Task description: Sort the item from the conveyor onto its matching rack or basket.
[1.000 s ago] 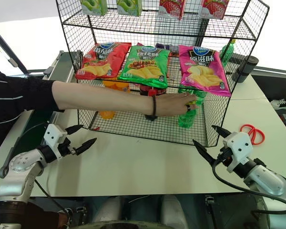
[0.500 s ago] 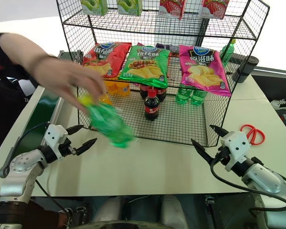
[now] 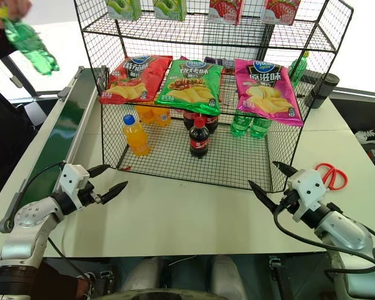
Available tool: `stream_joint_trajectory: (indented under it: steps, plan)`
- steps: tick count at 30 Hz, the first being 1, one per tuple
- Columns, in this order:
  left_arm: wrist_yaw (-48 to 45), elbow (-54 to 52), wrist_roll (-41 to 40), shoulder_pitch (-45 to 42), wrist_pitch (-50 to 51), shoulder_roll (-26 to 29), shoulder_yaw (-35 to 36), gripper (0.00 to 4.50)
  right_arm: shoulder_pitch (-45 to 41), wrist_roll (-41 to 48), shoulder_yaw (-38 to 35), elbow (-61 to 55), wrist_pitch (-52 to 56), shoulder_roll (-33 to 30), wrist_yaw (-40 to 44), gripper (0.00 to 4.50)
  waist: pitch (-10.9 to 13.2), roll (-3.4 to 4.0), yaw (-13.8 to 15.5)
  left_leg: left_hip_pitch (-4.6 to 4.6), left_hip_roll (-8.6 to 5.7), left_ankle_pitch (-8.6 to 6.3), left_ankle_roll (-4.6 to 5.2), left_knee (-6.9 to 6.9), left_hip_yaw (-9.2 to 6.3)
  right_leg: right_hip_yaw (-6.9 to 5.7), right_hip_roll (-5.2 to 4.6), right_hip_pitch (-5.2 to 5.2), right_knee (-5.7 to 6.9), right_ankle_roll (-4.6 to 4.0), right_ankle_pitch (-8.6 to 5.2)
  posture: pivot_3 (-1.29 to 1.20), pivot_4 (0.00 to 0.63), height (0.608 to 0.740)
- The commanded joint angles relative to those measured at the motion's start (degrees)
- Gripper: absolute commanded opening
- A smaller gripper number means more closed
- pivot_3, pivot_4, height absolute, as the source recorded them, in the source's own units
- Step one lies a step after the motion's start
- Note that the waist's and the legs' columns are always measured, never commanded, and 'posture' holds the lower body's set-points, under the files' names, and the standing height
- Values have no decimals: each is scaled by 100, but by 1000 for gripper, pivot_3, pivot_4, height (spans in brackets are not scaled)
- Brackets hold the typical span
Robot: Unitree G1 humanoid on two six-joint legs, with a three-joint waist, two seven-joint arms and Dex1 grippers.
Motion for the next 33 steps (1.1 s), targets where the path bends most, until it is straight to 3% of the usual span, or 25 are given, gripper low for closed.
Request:
stream_joint_trajectory:
  steps: [1, 9, 14, 24, 33]
  plan:
    - [114, -303, -216, 22, 121, 4, 218, 4500, -83, 53, -8, -112, 2, -49, -13, 4465, 0, 0, 0, 0, 0, 0, 0, 0, 0, 0, 0, 0, 0, 0, 0, 0, 150, 740]
    - [732, -197, -1184, -345, 808, -26, 1325, 4500, -467, 63, 325, -186, 166, -57, 22, 4465, 0, 0, -2, 0, 1, 0, 0, 0, -1, 0, -1, -1, 3, 1, 1, 0, 150, 740]
    - [1398, 263, -1142, -625, 722, -82, 1895, 4500, -697, 169, 706, -396, 387, 23, 33, 4465, 0, -1, -4, 0, 1, 0, 0, 0, -1, -1, 4, -2, 2, 13, 8, 0, 150, 740]
    - [2467, 1100, -413, -963, 43, -279, 1957, 4500, -1249, 118, 1892, -651, 579, 466, -26, 4465, -8, -27, 1, -1, -1, 0, 0, 1, -1, -3, 5, -1, 2, 16, 9, 0, 150, 740]
    - [3079, 1418, -92, -1102, -617, -492, 1938, 4500, -1220, -61, 2738, -947, 956, 818, -343, 4465, -12, -34, -7, -2, 1, 0, -1, 0, -1, -2, -8, -5, 3, 17, 10, 0, 150, 740]
